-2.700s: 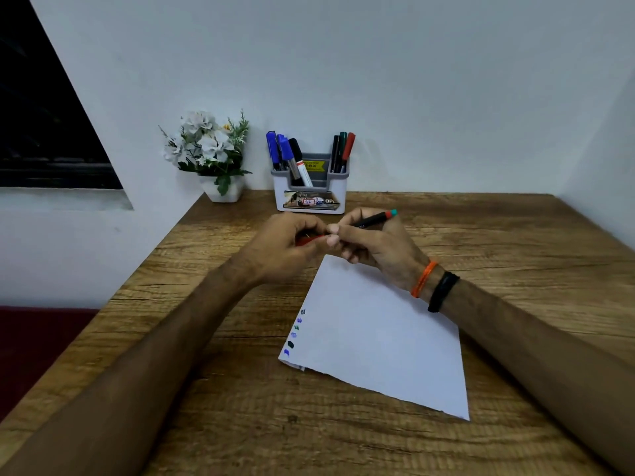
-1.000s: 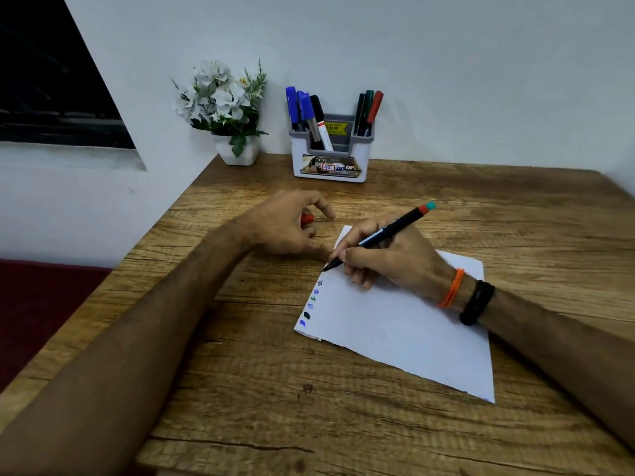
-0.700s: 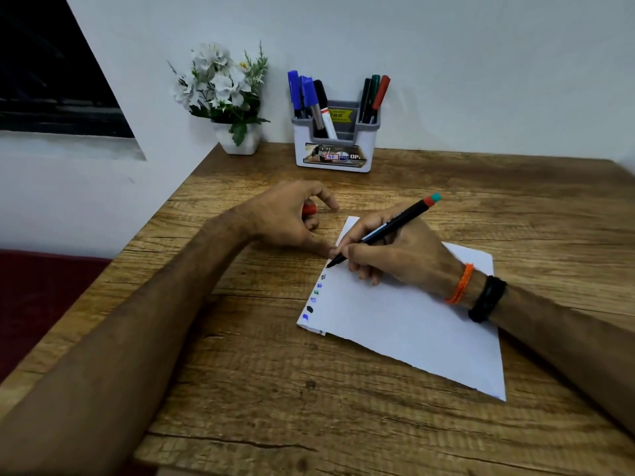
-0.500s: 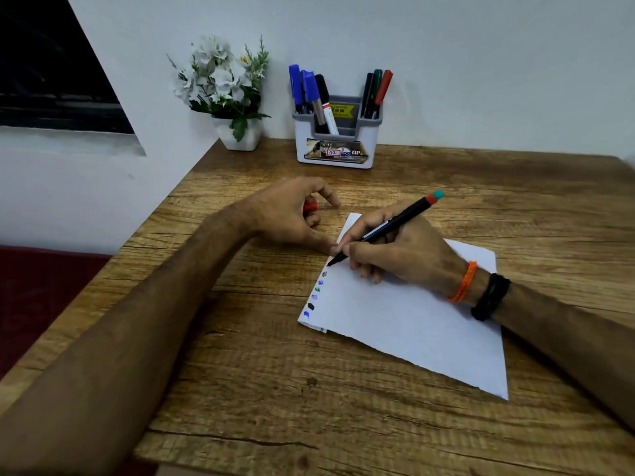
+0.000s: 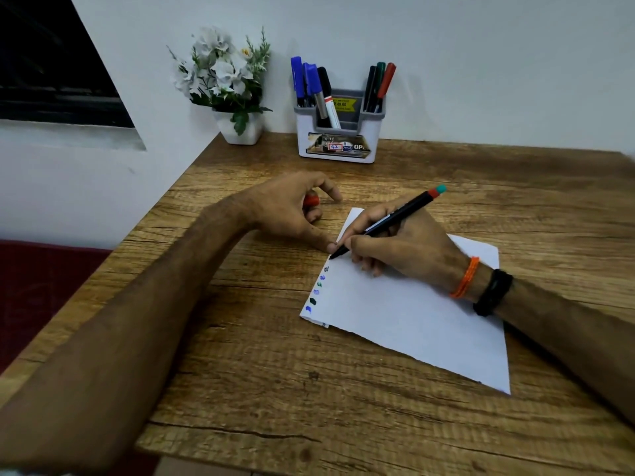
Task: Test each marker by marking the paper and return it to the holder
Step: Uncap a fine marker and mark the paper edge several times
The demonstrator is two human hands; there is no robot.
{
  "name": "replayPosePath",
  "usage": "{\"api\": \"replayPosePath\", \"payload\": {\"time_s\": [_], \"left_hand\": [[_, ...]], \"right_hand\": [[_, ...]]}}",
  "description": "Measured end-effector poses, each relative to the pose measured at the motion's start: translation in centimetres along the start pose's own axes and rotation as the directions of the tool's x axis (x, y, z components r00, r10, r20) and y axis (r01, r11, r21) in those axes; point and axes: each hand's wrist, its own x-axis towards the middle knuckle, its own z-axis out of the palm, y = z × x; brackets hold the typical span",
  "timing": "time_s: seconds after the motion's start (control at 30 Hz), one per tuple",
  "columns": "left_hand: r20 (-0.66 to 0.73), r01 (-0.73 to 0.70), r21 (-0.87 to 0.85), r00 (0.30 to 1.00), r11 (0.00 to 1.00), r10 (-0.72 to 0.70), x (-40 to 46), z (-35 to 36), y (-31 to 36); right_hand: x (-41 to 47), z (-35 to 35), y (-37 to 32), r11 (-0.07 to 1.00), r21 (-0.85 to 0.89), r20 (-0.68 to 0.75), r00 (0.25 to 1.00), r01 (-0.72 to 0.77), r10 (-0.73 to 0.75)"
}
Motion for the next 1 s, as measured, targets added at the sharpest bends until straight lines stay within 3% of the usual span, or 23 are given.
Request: {"api": "replayPosePath", "payload": {"time_s": [1.0], "left_hand": [[0.004, -0.004, 0.017, 1.000, 1.000, 0.004, -0.08, 0.00, 0.14]], "right_hand": [[0.01, 0.02, -0.03, 1.000, -0.024, -0.013, 1.000, -0.007, 0.006]]}}
